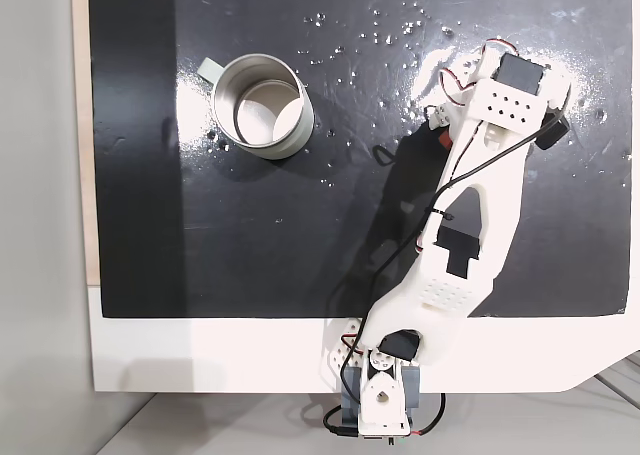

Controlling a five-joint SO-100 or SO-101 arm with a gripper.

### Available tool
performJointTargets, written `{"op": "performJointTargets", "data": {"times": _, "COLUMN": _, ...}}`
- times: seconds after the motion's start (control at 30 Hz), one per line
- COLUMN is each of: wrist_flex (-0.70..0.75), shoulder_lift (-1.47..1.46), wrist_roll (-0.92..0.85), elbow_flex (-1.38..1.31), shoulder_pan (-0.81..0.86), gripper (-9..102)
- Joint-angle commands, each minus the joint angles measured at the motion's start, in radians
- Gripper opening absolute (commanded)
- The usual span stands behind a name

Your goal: Grasp a cube and put it in the cup.

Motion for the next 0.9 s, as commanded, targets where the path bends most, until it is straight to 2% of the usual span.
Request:
{"op": "performJointTargets", "data": {"times": 0.0, "wrist_flex": -0.002, "shoulder_lift": -0.006, "wrist_roll": -0.011, "elbow_flex": -0.072, "shoulder_pan": 0.023, "gripper": 23}}
{"op": "performJointTargets", "data": {"times": 0.27, "wrist_flex": 0.017, "shoulder_lift": -0.031, "wrist_roll": -0.018, "elbow_flex": -0.121, "shoulder_pan": 0.049, "gripper": 21}}
{"op": "performJointTargets", "data": {"times": 0.57, "wrist_flex": 0.060, "shoulder_lift": -0.075, "wrist_roll": -0.006, "elbow_flex": -0.209, "shoulder_pan": 0.061, "gripper": 10}}
{"op": "performJointTargets", "data": {"times": 0.87, "wrist_flex": 0.091, "shoulder_lift": -0.072, "wrist_roll": 0.023, "elbow_flex": -0.242, "shoulder_pan": 0.052, "gripper": 7}}
